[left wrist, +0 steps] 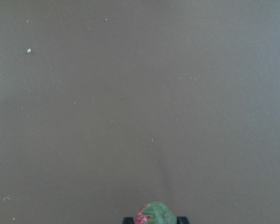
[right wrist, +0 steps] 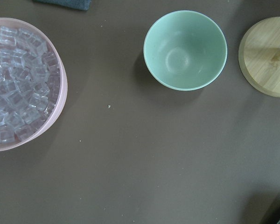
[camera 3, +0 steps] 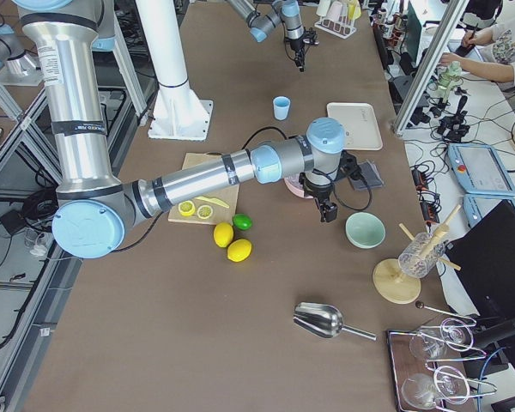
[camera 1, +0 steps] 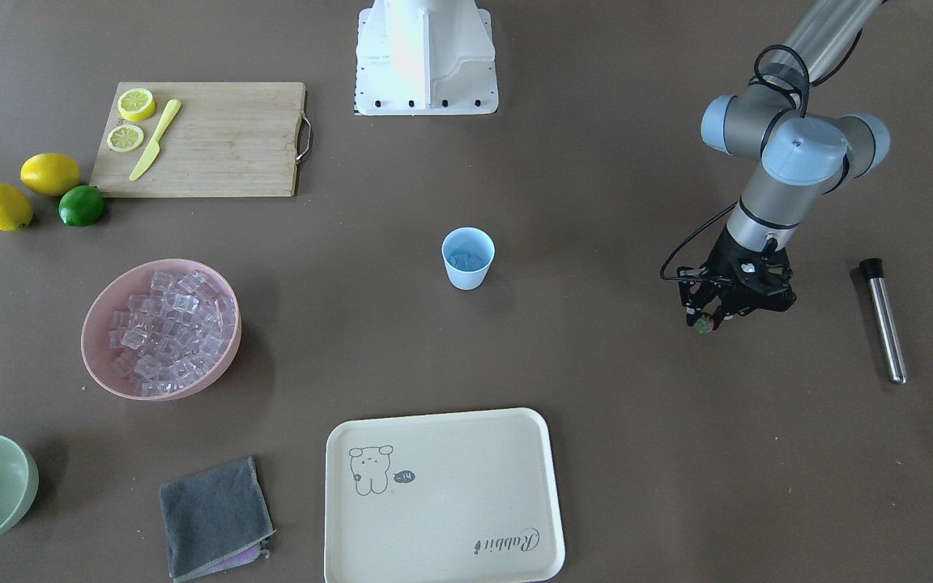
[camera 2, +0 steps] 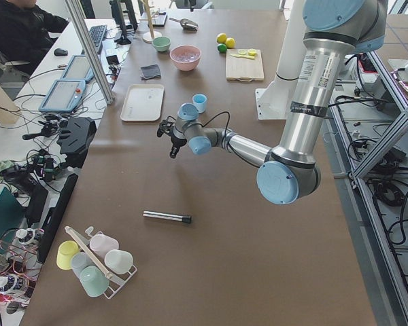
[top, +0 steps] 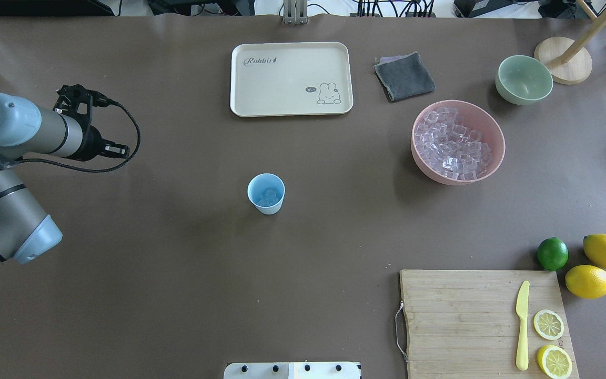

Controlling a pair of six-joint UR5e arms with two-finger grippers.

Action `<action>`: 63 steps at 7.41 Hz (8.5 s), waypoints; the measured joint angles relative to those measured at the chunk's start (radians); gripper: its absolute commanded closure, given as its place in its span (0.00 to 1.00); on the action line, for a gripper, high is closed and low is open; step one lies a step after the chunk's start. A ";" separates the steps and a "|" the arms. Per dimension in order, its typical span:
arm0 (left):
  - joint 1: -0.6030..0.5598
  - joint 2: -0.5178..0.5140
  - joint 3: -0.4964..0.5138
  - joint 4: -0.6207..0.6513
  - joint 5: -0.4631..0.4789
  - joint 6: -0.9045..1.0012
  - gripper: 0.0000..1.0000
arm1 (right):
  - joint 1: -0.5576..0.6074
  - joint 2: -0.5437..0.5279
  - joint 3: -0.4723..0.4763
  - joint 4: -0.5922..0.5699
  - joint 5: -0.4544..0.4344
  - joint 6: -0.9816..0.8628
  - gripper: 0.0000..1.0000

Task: Mash ice and strawberries in cup
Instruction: 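Carry the strawberry with the left gripper over the light-blue cup, then lower the left gripper and release the strawberry into the cup, then move the left gripper back toward the metal muddler by the cup rack, then grasp the metal muddler upright with the left gripper, then lift the muddler and carry it with the left gripper toward the cup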

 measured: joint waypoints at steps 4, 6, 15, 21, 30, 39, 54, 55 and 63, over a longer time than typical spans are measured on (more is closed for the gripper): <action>0.053 -0.301 -0.152 0.403 -0.039 -0.199 1.00 | 0.000 -0.007 -0.009 -0.001 -0.006 0.010 0.02; 0.207 -0.390 -0.150 0.421 0.057 -0.366 1.00 | 0.001 -0.051 -0.020 0.027 -0.019 0.006 0.02; 0.288 -0.502 -0.121 0.677 0.128 -0.454 1.00 | 0.021 -0.213 -0.016 0.214 -0.020 0.026 0.02; 0.280 -0.501 -0.094 0.661 0.123 -0.396 0.03 | 0.023 -0.210 -0.013 0.218 -0.020 0.031 0.02; -0.315 -0.039 0.287 0.191 -0.173 0.461 0.03 | -0.046 -0.148 0.016 0.256 -0.014 0.139 0.02; -0.333 0.104 0.344 0.023 -0.183 0.479 0.74 | -0.179 -0.119 0.018 0.385 -0.053 0.345 0.02; -0.320 0.057 0.299 0.020 -0.183 0.432 1.00 | -0.179 -0.126 0.023 0.386 -0.074 0.353 0.02; -0.326 0.018 0.283 0.025 -0.181 0.398 1.00 | -0.179 -0.126 0.025 0.386 -0.071 0.353 0.02; 0.021 -0.196 -0.260 0.030 0.650 -0.211 1.00 | -0.165 -0.195 0.018 0.384 -0.003 0.358 0.02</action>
